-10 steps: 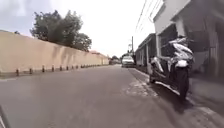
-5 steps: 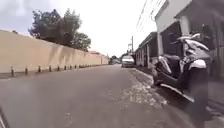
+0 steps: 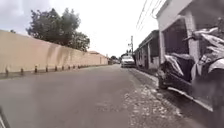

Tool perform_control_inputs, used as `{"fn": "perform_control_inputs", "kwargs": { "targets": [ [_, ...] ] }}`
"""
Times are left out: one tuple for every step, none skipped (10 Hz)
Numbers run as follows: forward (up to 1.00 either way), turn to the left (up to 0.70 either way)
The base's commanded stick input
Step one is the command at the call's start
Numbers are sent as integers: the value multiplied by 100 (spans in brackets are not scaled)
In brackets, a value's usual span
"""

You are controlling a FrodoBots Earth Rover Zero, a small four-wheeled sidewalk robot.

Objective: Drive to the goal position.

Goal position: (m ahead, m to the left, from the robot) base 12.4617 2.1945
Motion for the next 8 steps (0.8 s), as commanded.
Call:
{"fn": "perform_control_inputs", "kwargs": {
  "targets": [
    [70,1],
    [70,1],
    [70,1],
    [70,1],
    [70,1],
    [70,1],
    [70,1],
    [70,1]
  ]
}}
